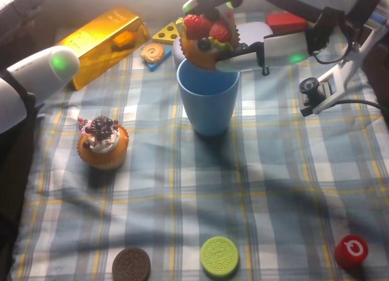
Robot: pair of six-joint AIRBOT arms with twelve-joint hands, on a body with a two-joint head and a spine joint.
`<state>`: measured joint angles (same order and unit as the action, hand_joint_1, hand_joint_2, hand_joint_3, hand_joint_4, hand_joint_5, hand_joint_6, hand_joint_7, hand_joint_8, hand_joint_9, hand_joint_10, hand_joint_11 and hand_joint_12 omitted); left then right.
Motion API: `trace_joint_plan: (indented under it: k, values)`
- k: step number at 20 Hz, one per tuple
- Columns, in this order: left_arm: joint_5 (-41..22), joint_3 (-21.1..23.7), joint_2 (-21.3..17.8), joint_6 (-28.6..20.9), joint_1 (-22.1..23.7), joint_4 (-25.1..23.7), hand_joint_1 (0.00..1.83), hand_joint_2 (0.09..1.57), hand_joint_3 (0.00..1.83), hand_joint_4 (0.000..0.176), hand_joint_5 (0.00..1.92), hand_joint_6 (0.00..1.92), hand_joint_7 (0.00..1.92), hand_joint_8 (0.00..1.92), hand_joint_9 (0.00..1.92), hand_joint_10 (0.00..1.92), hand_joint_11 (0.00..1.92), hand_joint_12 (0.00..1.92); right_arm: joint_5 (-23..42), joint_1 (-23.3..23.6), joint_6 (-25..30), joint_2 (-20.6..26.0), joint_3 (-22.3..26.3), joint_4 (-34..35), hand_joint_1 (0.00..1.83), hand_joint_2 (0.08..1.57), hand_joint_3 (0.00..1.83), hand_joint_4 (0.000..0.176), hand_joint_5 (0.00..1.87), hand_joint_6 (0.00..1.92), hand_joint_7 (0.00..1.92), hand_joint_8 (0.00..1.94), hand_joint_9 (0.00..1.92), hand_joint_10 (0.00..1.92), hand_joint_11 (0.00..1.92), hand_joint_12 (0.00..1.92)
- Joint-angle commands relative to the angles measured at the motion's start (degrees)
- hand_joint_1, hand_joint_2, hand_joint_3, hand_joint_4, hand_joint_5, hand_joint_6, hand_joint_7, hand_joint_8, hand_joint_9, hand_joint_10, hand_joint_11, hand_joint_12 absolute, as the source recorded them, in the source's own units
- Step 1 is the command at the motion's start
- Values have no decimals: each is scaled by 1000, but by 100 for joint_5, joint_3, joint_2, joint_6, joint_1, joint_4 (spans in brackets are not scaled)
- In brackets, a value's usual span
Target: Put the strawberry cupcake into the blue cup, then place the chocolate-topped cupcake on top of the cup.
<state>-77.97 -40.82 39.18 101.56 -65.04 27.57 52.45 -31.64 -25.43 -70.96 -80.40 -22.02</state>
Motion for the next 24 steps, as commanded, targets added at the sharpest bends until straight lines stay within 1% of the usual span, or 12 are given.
trace_joint_plan:
  k: [1,3,7,11,12,14,18,19,21,22,23,24]
  values:
    - [-693,-46,10,-37,68,-119,0,1071,7,90,185,1,343,3,418,8,382,95,648,124,42,-20,-13,260,743,1059,1,0,824,1,802,140,619,510,286,1433]
    - [-681,-48,9,-37,67,-119,0,1094,14,75,182,0,337,1,422,8,384,92,639,123,42,-24,-9,241,652,1016,0,0,534,0,730,1,643,57,247,1203]
    - [-681,-49,9,-37,67,-121,0,1104,13,60,184,1,342,3,437,12,389,93,638,123,42,-24,-9,235,568,907,0,0,274,0,489,0,562,0,276,920]
    - [-681,-49,9,-37,67,-122,0,1118,11,45,177,1,318,0,427,3,381,88,608,123,72,-17,-25,202,567,774,0,33,146,0,356,0,405,0,176,867]
    - [-679,-49,9,-37,67,-122,0,1124,12,33,178,1,322,2,431,4,381,88,582,123,73,-17,-28,179,592,784,0,57,111,0,310,0,374,0,146,847]
    - [-673,-50,10,-37,67,-121,0,1109,4,54,176,2,333,7,421,0,372,83,558,124,73,-17,-17,147,625,790,0,40,122,7,295,0,356,0,113,829]
    - [-598,-80,46,-36,65,-21,0,1104,0,57,140,0,338,5,427,2,386,89,558,123,73,376,158,217,578,754,1,90,157,0,298,0,354,1,119,715]
    - [-548,-105,81,-36,65,19,19,1120,5,25,118,0,327,0,425,1,386,91,558,110,72,499,212,230,659,779,0,92,164,0,348,0,394,2,196,628]
    - [-423,-147,151,-36,67,77,72,1029,0,31,111,0,336,1,428,3,415,122,558,-77,68,751,327,359,806,916,2,123,98,0,291,0,331,2,160,526]
    - [-317,-178,200,-36,70,99,88,961,0,46,91,0,324,0,411,0,383,136,559,-214,38,894,409,446,576,836,5,93,99,3,283,4,260,0,31,604]
    - [-202,-226,270,-36,84,131,105,932,0,41,90,1,345,8,419,5,376,143,559,-320,-56,1021,503,499,483,803,0,99,89,0,274,1,238,0,5,596]
    - [-118,-260,319,-36,92,158,152,906,0,18,81,0,319,4,382,2,283,301,559,-423,-204,1128,612,568,538,882,0,79,70,1,215,3,215,2,0,730]
